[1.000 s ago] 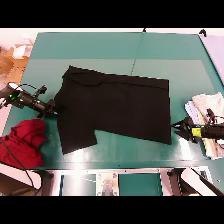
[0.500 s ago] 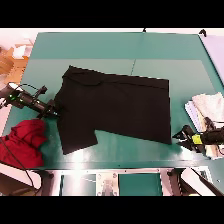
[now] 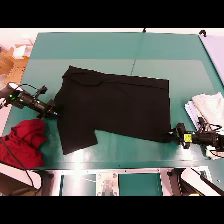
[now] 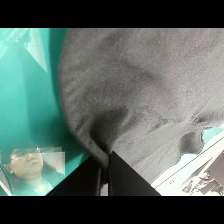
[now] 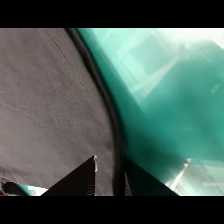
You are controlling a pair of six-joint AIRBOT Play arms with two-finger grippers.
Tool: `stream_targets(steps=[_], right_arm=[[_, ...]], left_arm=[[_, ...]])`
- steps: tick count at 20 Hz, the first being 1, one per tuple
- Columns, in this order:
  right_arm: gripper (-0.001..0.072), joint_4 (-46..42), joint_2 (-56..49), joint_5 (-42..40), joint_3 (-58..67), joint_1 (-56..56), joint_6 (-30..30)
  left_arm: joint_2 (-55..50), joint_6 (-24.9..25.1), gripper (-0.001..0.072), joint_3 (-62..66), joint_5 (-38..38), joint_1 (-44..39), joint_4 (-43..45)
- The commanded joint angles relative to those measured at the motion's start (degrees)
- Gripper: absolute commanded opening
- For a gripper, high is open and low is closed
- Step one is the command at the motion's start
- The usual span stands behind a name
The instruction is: Fold the shirts.
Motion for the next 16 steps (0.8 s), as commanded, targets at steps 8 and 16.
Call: stream_targets(steps=[8,16], right_arm=[[0.0016,19.8,1.9,12.4,12.3,0.0,-8.3],[0.0016,35.7,7.4,11.7,64.8,-0.6,-4.4]], left_arm=[[4.0,0.1,0.0031,12.0,-7.6,0.0,-16.5],[31.7,-0.8,0.0031,40.1,6.2,0.0,-25.8]])
